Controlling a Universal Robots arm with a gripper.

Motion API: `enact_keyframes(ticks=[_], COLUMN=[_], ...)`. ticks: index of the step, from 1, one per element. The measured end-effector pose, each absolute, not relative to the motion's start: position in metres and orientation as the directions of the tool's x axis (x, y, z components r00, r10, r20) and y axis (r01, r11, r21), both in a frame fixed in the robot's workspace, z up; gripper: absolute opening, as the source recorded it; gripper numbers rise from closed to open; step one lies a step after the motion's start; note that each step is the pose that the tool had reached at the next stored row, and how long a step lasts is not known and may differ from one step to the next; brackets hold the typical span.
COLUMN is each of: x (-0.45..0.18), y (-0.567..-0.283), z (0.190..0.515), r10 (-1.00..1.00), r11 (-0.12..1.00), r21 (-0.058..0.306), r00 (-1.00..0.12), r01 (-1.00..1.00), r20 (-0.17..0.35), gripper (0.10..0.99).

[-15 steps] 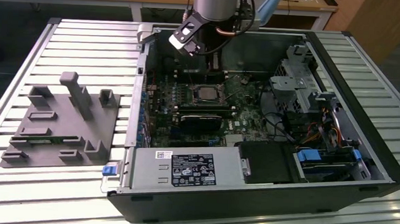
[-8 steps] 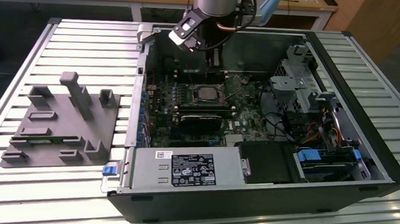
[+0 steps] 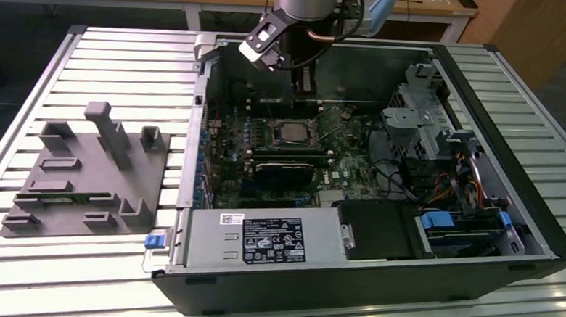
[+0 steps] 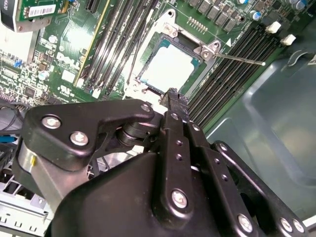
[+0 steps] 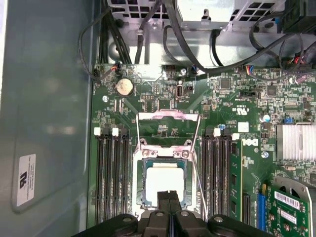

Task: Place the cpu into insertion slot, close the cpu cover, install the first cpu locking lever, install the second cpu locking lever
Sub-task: 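Close the cpu cover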

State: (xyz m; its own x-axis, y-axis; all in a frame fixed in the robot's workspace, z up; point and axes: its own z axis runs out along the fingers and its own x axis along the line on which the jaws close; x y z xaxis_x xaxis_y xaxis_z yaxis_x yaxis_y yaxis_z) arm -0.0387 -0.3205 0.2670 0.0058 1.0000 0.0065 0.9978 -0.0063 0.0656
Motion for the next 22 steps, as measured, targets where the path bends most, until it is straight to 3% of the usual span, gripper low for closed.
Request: enact_keyframes(ticks=[22], x=[-0.005], y=[-0.32], z=[0.267], r10=[1.0], r11=[-0.006], r21=[0.066], r00=[0.006], r01=[0.998], r20=[0.007], gripper=[0.106])
